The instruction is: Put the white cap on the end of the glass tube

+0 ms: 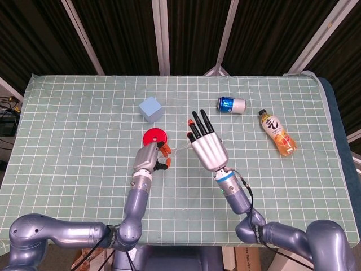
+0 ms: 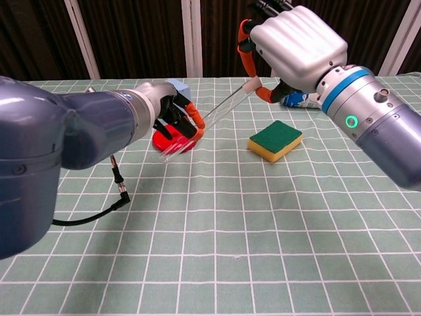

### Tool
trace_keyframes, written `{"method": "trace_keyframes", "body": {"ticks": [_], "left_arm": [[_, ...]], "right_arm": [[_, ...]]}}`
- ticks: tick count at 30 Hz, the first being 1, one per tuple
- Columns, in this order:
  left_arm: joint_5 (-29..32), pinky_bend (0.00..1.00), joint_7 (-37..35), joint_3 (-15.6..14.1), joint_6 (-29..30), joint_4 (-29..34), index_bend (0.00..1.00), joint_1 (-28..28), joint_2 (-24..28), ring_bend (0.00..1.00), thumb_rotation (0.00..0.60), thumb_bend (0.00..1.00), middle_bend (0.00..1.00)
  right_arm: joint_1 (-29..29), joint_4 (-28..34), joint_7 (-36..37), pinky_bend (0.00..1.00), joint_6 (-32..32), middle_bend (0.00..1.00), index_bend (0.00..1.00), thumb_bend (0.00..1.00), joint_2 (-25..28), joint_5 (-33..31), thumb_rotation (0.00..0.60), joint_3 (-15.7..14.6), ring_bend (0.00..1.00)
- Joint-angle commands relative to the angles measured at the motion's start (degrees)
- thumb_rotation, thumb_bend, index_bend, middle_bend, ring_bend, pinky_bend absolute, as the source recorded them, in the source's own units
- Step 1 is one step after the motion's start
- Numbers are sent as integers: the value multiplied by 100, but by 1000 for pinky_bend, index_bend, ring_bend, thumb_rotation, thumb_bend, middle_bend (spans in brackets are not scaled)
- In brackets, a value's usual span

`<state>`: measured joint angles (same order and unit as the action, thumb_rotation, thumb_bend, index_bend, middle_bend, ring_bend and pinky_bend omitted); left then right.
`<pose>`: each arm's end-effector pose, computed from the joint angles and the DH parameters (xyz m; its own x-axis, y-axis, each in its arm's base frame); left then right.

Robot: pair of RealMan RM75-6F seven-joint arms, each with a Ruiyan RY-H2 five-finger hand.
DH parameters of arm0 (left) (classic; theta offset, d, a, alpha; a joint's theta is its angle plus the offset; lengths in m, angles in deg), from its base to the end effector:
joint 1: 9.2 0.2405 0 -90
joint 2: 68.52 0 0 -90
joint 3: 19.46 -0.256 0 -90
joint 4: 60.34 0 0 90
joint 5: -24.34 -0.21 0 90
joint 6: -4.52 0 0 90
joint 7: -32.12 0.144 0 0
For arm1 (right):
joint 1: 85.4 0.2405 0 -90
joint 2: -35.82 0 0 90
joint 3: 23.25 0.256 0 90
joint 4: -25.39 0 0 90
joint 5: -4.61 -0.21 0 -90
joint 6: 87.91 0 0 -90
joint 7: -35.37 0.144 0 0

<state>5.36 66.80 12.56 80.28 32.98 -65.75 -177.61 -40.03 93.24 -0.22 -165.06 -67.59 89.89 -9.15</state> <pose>-0.0164 0.3377 -0.0614 -0.1313 0.3624 0.9227 0.9864 0.1403 0.0852 -0.0808 -0.3512 -0.0167 0.5376 0.4104 0.7365 -0.6099 -0.4139 0.6758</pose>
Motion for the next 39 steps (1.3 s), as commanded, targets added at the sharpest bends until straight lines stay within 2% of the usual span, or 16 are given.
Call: {"method": "trace_keyframes", "body": {"ticks": [1,3,4,6,15,19,24,28,33,39], "left_arm": [[-57,252,-1,-37,21,-12,521,7,4,220,600,659,565],[-135,252,-7,-85,38,-31,521,23,17,220,600,659,565],[-167,252,-10,-108,47,-39,521,38,30,220,600,659,566],[-204,252,-11,-143,54,-45,521,67,58,220,600,660,566],[-602,252,-29,-534,45,43,522,323,330,220,600,659,566],[-996,249,48,-922,-28,89,522,460,563,220,600,660,567],[-1673,245,306,-1675,-255,-46,522,588,892,220,600,660,567],[-1927,241,369,-2000,-387,-153,522,688,1001,220,600,660,566],[-1987,233,562,-2214,-542,-283,521,740,1073,220,600,659,566],[-2051,223,596,-2289,-642,-467,508,807,1052,220,600,649,548]], "right_arm": [[-25,1,-83,0,15,205,278,330,25,-36,600,4,2],[-69,77,-164,0,45,138,101,329,55,-146,600,42,0],[-92,122,-192,0,47,110,44,329,75,-195,600,67,0],[-122,194,-256,0,49,82,2,329,124,-248,600,93,0],[-322,576,-365,0,-20,53,0,329,400,-344,600,69,0],[-433,716,-324,0,-79,50,0,329,525,-386,600,62,0],[-529,879,-266,0,-114,50,0,329,701,-421,600,78,0],[-587,995,-253,0,-124,50,0,330,804,-462,600,92,0],[-651,1125,-270,0,-120,50,0,329,915,-508,600,91,0],[-713,1220,-240,0,-137,50,0,329,982,-519,600,70,0]]}}
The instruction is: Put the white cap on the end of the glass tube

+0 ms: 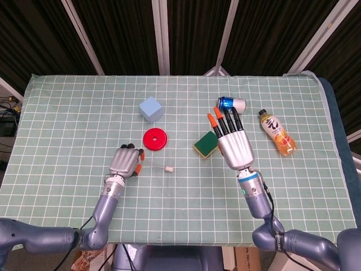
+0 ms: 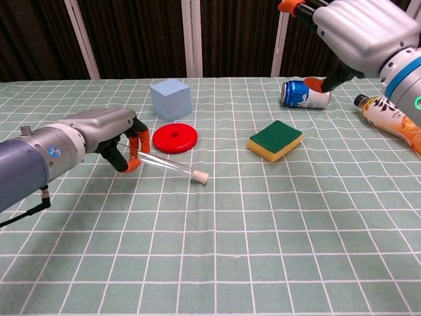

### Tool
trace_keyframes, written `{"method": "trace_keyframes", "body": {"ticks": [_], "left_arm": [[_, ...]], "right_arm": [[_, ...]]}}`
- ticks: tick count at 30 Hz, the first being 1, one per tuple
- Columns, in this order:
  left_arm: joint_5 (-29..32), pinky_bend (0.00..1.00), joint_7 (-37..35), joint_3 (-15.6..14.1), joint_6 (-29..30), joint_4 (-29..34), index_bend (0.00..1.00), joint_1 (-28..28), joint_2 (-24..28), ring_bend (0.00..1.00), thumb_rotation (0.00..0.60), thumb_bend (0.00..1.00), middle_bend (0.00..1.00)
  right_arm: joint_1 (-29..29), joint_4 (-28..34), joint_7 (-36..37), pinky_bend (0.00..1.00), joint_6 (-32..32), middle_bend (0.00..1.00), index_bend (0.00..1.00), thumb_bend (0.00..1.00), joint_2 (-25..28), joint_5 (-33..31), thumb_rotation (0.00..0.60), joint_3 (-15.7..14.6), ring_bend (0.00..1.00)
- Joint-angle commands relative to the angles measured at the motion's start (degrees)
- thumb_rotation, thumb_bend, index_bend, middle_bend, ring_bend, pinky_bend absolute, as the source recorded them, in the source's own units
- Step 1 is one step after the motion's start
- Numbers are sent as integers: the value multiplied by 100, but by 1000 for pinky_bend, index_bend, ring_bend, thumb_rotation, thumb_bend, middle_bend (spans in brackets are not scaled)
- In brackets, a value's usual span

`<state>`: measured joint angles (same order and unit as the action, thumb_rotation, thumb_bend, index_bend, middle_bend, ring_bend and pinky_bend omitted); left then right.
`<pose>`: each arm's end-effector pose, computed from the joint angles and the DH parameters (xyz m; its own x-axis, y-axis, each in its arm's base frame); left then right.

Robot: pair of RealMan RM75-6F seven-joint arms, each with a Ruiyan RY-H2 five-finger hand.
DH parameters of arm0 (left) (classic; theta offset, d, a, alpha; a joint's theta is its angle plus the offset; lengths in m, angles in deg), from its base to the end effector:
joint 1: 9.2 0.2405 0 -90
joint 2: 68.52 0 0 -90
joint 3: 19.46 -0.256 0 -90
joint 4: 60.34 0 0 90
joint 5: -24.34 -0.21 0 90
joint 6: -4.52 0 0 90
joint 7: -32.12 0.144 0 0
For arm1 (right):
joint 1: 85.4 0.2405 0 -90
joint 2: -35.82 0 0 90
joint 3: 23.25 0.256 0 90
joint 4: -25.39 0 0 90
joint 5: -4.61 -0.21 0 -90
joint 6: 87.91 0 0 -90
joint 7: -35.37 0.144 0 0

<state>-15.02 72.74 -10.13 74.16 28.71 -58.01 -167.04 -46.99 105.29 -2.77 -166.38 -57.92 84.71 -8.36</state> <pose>-0.1189 0.3278 -0.0519 0.4766 0.2863 0.8312 0.8786 -0.1870 -0.4394 -0.1217 -0.3436 0.0325 0.5692 0.3447 0.7464 -0.6915 -0.2903 0.6614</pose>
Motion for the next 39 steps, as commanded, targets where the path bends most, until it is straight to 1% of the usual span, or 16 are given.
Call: {"method": "trace_keyframes", "body": {"ticks": [1,2,4,6,8,9,13,19,21,23,24,27,29,32,36,39], "left_arm": [[-23,211,6,-34,-45,-45,492,49,4,217,600,620,527],[-27,199,16,-49,-58,-42,474,61,18,212,600,586,505],[-22,149,66,-94,-105,5,392,90,86,172,600,432,412],[45,108,140,-125,-175,106,287,110,190,132,600,315,333],[191,79,204,-107,-231,232,198,127,299,98,600,236,271],[245,69,224,-92,-246,276,181,129,334,86,600,208,250],[405,50,251,2,-247,422,171,147,479,78,600,143,217],[280,45,-66,137,-111,625,162,304,704,56,600,132,200],[86,45,-265,154,-17,714,164,406,816,56,600,143,201],[-241,45,-584,144,124,834,174,583,1008,56,600,179,206],[-348,45,-714,142,185,881,183,659,1086,56,600,208,210],[-718,45,-1136,77,368,1042,199,942,1401,57,600,259,225],[-1146,45,-1462,-57,537,1095,206,1187,1676,57,600,269,235],[-1623,45,-1856,-231,777,1118,217,1509,2008,60,600,292,266],[-2091,45,-2374,-428,1140,1171,232,1966,2361,61,600,297,285],[-2445,45,-2610,-642,1396,1190,236,2302,2609,61,600,296,284]], "right_arm": [[-31,23,29,0,-9,50,0,330,24,-4,600,-15,0],[-41,26,39,0,-11,50,0,329,29,-11,600,-17,0],[-63,32,63,0,-13,50,0,329,42,-26,600,-19,0],[-83,42,96,0,-10,50,0,330,50,-50,600,-17,0],[-101,54,114,0,-12,50,0,329,58,-56,600,-22,0],[-106,60,119,0,-14,50,0,328,60,-58,600,-23,0],[-151,108,132,0,-30,40,0,329,69,-79,600,-39,0],[-333,399,272,0,-113,21,0,329,172,-239,600,-24,0],[-443,541,392,0,-195,106,85,329,264,-284,600,-17,26],[-634,725,692,0,-393,378,377,329,398,-283,600,-11,185],[-711,743,820,1,-535,460,471,329,424,-250,600,10,257],[-1025,703,1277,20,-967,617,656,337,537,-137,600,-20,430],[-1314,613,1625,57,-1253,741,769,376,677,-121,600,-74,548],[-1630,462,1960,70,-1451,811,805,402,897,-126,600,-176,602],[-2023,430,2286,70,-1546,849,831,404,1230,-267,600,-299,610],[-2331,564,2435,70,-1585,857,892,403,1527,-338,600,-449,610]]}}
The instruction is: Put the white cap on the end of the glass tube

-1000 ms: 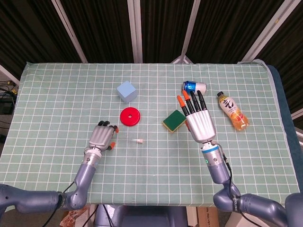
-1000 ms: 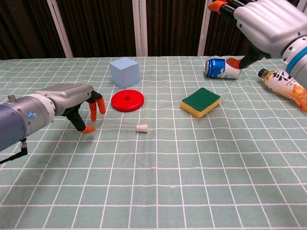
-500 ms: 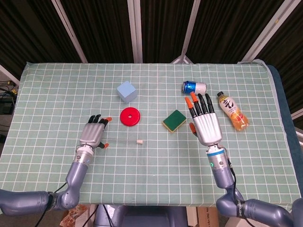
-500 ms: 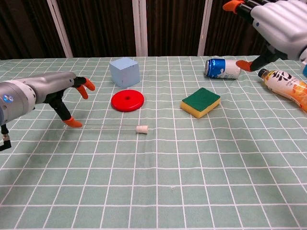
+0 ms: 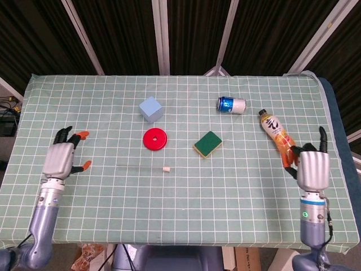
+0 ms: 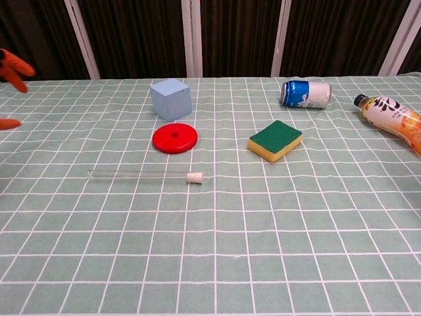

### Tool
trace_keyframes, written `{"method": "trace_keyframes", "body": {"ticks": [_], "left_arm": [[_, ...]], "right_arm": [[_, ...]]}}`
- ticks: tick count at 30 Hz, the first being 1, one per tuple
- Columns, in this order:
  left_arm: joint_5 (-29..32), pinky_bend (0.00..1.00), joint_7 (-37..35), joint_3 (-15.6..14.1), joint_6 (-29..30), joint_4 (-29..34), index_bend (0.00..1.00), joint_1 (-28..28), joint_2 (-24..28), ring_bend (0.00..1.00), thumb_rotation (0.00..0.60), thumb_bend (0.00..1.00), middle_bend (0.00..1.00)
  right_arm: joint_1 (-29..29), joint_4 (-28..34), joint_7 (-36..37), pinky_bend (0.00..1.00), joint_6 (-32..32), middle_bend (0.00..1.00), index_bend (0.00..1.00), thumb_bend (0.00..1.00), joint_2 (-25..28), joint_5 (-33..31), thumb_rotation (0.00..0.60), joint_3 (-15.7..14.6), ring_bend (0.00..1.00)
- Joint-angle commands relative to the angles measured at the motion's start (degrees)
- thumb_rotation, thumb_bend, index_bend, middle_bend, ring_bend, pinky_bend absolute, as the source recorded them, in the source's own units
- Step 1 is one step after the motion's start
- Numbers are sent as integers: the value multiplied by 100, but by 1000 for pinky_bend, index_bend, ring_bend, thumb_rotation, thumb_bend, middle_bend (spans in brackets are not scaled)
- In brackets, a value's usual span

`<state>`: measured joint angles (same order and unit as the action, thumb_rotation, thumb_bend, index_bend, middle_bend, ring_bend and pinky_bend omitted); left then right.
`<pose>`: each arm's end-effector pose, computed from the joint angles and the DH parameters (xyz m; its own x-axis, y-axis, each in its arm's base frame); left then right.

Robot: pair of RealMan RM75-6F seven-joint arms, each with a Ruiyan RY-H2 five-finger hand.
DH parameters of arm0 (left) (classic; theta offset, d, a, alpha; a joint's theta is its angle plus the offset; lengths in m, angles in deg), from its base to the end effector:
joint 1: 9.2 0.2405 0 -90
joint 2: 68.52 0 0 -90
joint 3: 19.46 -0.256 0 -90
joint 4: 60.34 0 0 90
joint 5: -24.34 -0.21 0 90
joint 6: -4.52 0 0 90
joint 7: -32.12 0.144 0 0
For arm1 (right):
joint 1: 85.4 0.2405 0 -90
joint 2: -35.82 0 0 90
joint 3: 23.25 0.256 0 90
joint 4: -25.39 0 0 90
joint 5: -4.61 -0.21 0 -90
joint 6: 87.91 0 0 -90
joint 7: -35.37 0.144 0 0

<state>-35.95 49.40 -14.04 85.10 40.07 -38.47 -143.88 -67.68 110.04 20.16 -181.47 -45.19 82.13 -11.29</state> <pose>-0.2183 0.2894 0.0898 0.3160 0.0419 0.9478 0.9487 -0.0253 -0.3152 -0.2578 -0.2694 0.1264 0.4131 0.3370 0.8461 -0.9013 0.0183 0.4328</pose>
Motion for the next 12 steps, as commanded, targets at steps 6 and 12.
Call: {"method": "trace_keyframes", "body": {"ticks": [6,12], "left_arm": [[-1084,12,-572,-687,804,27,231,942,633,59,600,296,256],[-1896,0,-623,-1244,1066,-405,72,1417,924,0,600,165,52]], "right_arm": [[-881,444,545,29,-277,728,753,402,750,26,600,-576,455],[-1227,859,613,0,41,64,14,402,1480,237,600,-1134,0]]}}
